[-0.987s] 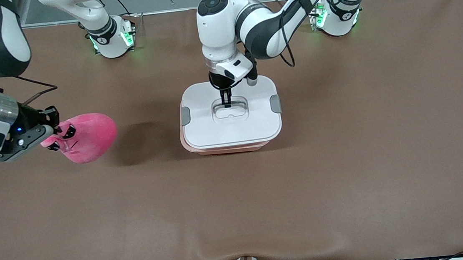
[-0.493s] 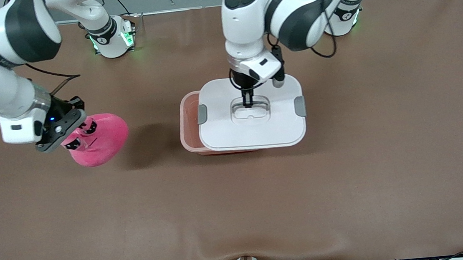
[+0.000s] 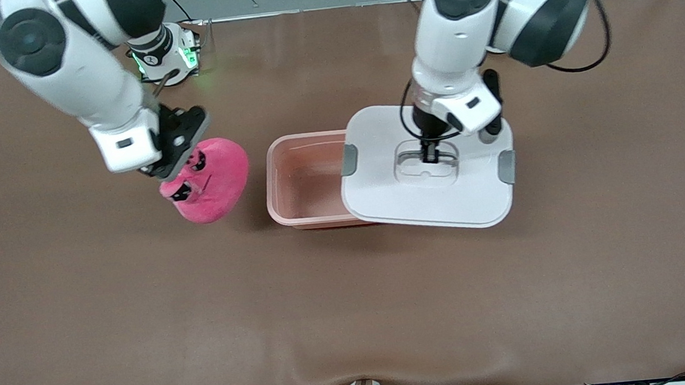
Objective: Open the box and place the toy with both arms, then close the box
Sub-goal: 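Lift the lid off with the left gripper while the right gripper carries the toy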
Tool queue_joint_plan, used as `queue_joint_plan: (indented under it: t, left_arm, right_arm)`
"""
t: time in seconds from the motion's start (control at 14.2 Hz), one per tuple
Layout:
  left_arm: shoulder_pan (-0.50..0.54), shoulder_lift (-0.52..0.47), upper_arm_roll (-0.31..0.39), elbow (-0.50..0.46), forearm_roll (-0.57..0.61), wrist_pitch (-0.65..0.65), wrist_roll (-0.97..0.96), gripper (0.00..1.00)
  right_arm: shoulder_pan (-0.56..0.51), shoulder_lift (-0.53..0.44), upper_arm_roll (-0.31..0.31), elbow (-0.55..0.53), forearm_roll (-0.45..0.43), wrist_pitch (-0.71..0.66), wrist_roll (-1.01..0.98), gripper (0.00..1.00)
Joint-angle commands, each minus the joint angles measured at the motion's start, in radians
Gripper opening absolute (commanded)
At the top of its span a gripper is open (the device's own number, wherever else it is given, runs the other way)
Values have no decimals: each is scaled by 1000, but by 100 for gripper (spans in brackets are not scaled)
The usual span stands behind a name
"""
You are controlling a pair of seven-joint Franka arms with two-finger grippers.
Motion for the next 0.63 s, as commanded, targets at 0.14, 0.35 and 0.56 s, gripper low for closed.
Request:
queue_joint_plan:
  t: [0.14, 0.35, 0.56]
  left_arm:
    - [149, -89, -7, -11, -120, -92, 234, 0]
    - [245, -106, -7, -9, -159, -137, 389, 0]
    - [324, -100, -5, -6, -223, -141, 504, 0]
  right_arm:
    - [146, -3, -14, 35, 6, -3, -25, 0]
    - [231, -3, -14, 34, -13, 23, -66, 0]
    - [266, 0, -14, 26, -31, 46, -171, 0]
